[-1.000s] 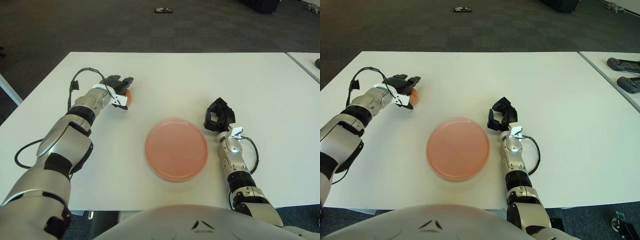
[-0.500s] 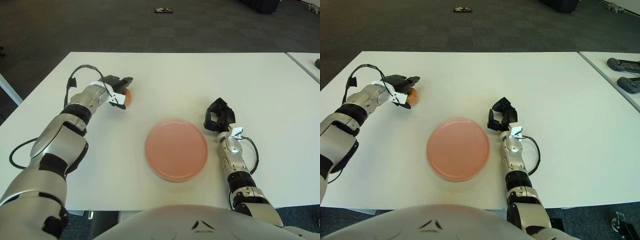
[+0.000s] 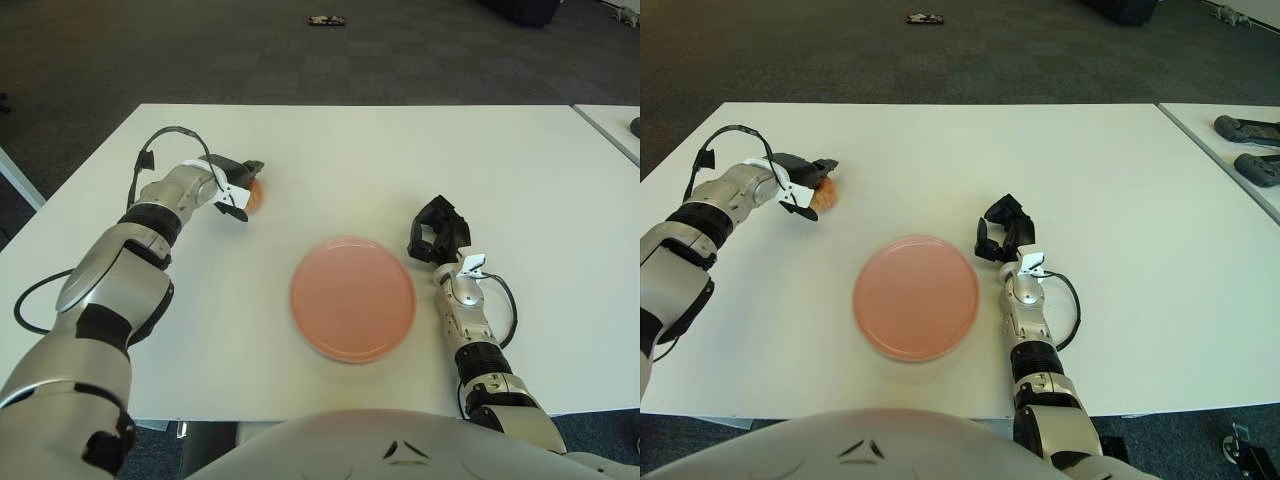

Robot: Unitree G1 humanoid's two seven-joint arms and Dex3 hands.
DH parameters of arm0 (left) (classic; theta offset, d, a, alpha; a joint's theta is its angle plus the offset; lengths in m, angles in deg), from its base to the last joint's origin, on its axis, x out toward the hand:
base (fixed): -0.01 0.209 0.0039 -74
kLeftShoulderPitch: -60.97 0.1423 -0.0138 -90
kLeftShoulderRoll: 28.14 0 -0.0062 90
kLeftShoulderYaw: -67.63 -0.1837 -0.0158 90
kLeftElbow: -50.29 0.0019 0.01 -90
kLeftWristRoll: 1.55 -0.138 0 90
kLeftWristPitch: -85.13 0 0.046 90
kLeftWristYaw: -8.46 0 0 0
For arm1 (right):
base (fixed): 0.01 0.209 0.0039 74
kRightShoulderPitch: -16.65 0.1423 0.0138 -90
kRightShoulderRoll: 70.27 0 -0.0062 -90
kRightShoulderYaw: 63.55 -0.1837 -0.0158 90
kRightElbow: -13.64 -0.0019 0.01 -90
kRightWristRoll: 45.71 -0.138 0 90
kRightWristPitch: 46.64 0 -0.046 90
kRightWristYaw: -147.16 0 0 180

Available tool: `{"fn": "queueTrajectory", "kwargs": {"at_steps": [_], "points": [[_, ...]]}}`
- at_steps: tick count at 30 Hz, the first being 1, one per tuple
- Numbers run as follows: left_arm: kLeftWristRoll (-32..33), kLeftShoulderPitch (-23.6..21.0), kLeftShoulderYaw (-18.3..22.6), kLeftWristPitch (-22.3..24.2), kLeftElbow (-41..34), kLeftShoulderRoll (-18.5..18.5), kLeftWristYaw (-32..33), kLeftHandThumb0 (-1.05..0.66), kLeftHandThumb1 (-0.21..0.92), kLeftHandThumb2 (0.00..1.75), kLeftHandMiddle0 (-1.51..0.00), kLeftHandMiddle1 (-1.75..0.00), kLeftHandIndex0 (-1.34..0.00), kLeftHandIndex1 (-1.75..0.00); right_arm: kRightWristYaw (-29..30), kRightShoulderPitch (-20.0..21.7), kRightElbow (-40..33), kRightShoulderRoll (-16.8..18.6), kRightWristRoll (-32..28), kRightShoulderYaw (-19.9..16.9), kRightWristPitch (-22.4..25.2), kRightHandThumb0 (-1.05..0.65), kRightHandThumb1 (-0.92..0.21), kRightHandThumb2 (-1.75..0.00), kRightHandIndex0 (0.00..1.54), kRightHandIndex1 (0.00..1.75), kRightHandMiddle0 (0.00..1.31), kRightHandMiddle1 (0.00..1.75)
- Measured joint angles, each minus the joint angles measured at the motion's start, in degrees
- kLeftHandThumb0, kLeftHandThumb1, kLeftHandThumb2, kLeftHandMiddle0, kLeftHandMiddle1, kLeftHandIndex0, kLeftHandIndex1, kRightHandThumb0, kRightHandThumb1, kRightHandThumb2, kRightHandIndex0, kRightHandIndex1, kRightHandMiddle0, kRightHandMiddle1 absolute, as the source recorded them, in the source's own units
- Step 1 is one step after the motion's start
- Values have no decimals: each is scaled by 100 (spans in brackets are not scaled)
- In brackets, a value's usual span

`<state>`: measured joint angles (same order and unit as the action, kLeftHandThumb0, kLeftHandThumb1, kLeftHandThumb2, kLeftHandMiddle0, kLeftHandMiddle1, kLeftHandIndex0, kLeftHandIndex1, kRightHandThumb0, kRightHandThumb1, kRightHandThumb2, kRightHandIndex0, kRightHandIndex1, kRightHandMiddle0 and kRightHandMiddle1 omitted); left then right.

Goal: Put the apple into the plate.

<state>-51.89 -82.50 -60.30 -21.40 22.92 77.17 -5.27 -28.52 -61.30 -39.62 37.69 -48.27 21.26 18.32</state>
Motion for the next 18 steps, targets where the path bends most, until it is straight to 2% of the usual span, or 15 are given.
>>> {"fn": "queueTrajectory", "kwargs": {"at_steps": [8,17,18], "points": [[-39,-62,-76,207,-201,3,-535,-96,89,13,-15,-82,0,0,2,-3,0,1,-1,0,-1,-47,-32,-130,115,175,60,175],[-196,-245,-245,137,-252,18,-934,-95,92,14,-2,-110,-2,-2,53,-1,-3,13,7,2,-1,-48,-30,-132,115,175,62,175],[-202,-254,-262,113,-249,19,-936,-95,92,15,-1,-113,-1,-7,59,-1,-3,15,7,2,-1,-48,-30,-133,115,175,62,175]]}}
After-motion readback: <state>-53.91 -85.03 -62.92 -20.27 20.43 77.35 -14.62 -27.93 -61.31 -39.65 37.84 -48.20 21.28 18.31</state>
